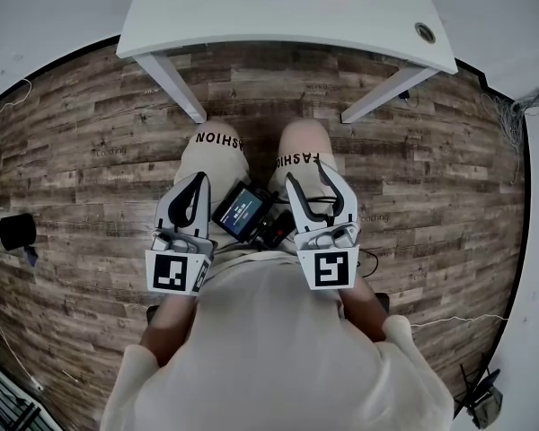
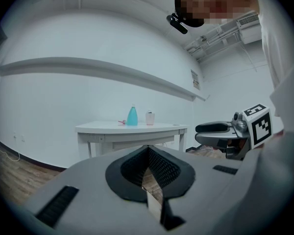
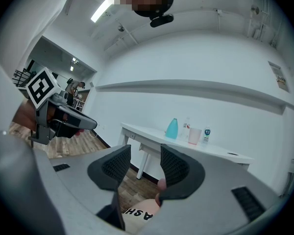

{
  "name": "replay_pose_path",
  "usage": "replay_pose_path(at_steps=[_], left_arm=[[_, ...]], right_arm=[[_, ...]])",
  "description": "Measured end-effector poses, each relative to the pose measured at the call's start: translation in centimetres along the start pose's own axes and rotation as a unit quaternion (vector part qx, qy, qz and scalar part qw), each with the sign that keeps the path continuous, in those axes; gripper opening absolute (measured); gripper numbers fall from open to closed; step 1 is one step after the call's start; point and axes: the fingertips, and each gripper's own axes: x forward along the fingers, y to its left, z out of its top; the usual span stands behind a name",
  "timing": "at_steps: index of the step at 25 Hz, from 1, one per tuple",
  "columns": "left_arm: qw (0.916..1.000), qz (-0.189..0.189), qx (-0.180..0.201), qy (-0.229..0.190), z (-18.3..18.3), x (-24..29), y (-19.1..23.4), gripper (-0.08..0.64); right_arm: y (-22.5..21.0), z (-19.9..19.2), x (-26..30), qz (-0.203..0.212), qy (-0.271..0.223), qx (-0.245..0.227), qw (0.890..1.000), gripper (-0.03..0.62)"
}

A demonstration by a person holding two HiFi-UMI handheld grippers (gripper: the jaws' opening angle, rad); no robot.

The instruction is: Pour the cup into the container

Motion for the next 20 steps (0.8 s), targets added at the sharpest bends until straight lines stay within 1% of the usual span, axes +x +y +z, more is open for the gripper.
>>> replay_pose_path(at_steps=[2, 7, 9, 14, 20], left_arm=[[1.0000, 0.000, 0.001, -0.001, 0.03, 0.01, 0.05, 0.011], [1.0000, 0.000, 0.004, -0.002, 0.12, 0.01, 0.02, 0.009], [1.0000, 0.002, 0.005, -0.001, 0.18, 0.02, 0.20, 0.011], [1.0000, 0.005, 0.007, -0.004, 0.45, -0.01, 0.51, 0.011], [1.0000, 0.004, 0.006, -0.003, 0.32, 0.01, 0.25, 0.009]], right_arm=[[0.03, -0.01, -0.05, 0.001, 0.001, -0.002, 1.000, 0.196], [-0.19, 0.06, -0.30, -0.009, -0.002, 0.011, 1.000, 0.196], [-0.23, 0.35, -0.24, -0.009, -0.010, 0.009, 1.000, 0.196], [-0.14, 0.38, -0.31, -0.004, -0.008, -0.003, 1.000, 0.196], [-0.15, 0.29, -0.40, -0.007, -0.007, 0.004, 1.000, 0.196]])
